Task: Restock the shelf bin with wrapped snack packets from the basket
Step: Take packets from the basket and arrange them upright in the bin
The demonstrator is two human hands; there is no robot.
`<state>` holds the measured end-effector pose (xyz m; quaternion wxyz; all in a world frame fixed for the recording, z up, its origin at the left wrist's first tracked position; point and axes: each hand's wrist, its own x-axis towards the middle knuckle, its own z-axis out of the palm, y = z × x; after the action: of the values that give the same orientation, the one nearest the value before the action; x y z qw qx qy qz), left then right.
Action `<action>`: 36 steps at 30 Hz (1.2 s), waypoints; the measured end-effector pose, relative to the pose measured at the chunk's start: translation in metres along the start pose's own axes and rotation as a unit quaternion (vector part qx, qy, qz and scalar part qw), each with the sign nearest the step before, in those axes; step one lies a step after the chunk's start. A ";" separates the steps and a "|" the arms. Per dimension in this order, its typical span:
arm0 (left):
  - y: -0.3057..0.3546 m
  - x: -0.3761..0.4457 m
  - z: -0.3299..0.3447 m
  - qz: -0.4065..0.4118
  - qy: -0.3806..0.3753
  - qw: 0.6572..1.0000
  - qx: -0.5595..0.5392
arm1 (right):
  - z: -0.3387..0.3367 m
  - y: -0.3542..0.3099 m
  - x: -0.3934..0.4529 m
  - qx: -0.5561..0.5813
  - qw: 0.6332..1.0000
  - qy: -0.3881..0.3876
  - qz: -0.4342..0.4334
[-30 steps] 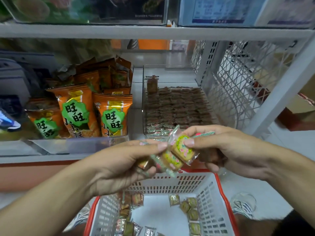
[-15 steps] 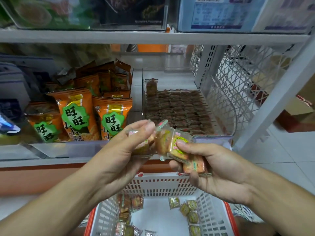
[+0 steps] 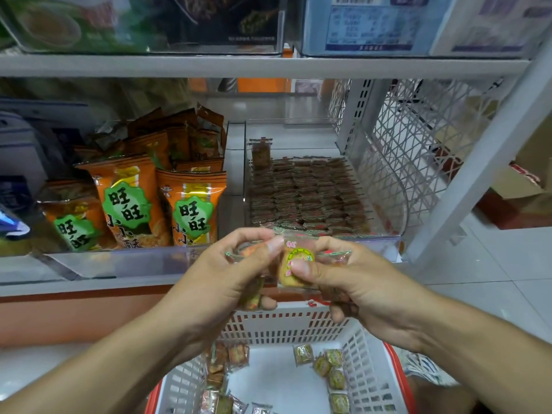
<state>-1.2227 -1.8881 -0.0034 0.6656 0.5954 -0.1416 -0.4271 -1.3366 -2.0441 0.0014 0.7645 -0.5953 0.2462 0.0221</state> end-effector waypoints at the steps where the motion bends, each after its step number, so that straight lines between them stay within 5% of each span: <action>1: -0.001 -0.001 0.000 0.007 0.001 1.000 0.009 | 0.000 0.001 0.000 -0.001 1.000 0.006 -0.001; 10: -0.014 0.007 0.000 -0.032 0.022 0.998 -0.056 | -0.011 -0.007 0.000 -0.010 0.994 -0.067 0.087; 19: -0.024 0.010 0.004 -0.030 0.026 0.987 -0.153 | -0.012 0.000 0.003 0.075 0.995 -0.034 0.050; 25: -0.023 0.007 0.006 -0.013 0.038 0.995 -0.095 | -0.006 0.009 0.004 0.020 1.000 0.014 0.005; 32: -0.026 0.013 0.003 -0.032 0.094 0.982 -0.158 | -0.023 -0.002 0.008 0.075 0.997 0.014 -0.021; 36: -0.027 0.014 0.001 -0.035 0.095 0.982 -0.158 | -0.025 -0.001 0.006 -0.001 0.996 0.004 -0.095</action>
<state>-1.2262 -1.8969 -0.0322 0.7463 0.5254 0.0123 -0.4085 -1.3392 -2.0691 -0.0043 0.7615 -0.6169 0.1919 -0.0524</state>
